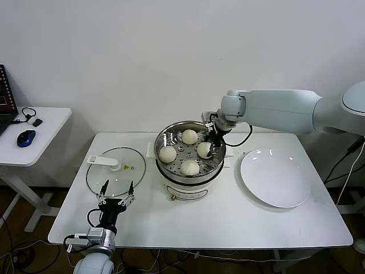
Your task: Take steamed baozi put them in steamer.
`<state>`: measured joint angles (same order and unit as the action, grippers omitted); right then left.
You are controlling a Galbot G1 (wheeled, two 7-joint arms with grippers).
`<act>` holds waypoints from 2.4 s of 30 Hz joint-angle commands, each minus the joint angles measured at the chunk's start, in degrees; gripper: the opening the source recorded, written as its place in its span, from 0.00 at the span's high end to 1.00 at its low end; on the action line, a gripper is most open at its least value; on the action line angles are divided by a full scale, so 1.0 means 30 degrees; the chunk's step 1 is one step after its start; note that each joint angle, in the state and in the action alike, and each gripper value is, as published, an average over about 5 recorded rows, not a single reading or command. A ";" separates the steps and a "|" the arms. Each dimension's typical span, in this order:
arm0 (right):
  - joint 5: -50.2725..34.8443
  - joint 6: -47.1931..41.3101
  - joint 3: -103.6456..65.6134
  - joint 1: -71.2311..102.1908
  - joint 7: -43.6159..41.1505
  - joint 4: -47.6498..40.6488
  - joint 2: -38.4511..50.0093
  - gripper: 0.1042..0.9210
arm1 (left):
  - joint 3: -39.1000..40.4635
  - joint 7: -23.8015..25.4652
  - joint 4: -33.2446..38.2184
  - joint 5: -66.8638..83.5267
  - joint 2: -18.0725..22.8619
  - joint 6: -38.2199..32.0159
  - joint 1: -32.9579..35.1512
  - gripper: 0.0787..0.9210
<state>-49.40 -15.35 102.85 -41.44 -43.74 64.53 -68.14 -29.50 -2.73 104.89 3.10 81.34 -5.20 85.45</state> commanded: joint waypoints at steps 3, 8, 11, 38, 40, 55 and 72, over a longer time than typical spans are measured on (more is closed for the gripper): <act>-0.0091 0.0113 -0.0140 0.0026 -0.0187 -0.0232 -0.0135 0.17 | -0.0041 -0.0011 0.0065 0.0039 -0.0019 -0.0002 0.0022 0.12; -0.0848 0.0228 -0.0115 -0.1194 -0.0607 0.0259 0.0198 0.12 | -0.0053 -0.0002 0.0209 0.0044 -0.0015 0.0069 0.0027 0.12; -0.1391 0.0195 0.0178 -0.2393 -0.0764 0.0971 0.0680 0.12 | -0.0043 0.0000 0.0248 0.0046 -0.0046 0.0115 0.0021 0.12; 0.1250 -0.4961 -1.6137 0.7215 1.7090 1.6417 1.6247 0.12 | 0.0261 0.0030 0.0176 0.0001 -0.0536 0.0138 -0.0016 0.12; 0.2790 -0.3581 -1.7875 0.9814 1.8141 1.7047 1.7211 0.12 | 0.0317 0.0039 0.0138 -0.0043 -0.0509 0.0141 -0.0031 0.12; 0.7643 0.4263 -4.3119 3.7555 1.8924 1.7854 1.0146 0.12 | 0.0575 0.0087 -0.0148 -0.0834 0.0028 0.0082 0.0218 0.12; 1.2020 0.9039 -4.5455 4.4612 1.5787 1.7601 -0.1537 0.12 | 0.0377 0.0037 -0.0018 -0.1004 0.0175 0.0050 0.0533 0.12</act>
<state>-22.31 1.89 -20.45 68.73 7.17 116.24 -52.55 -28.31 -2.59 104.72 0.30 81.72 -5.05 86.85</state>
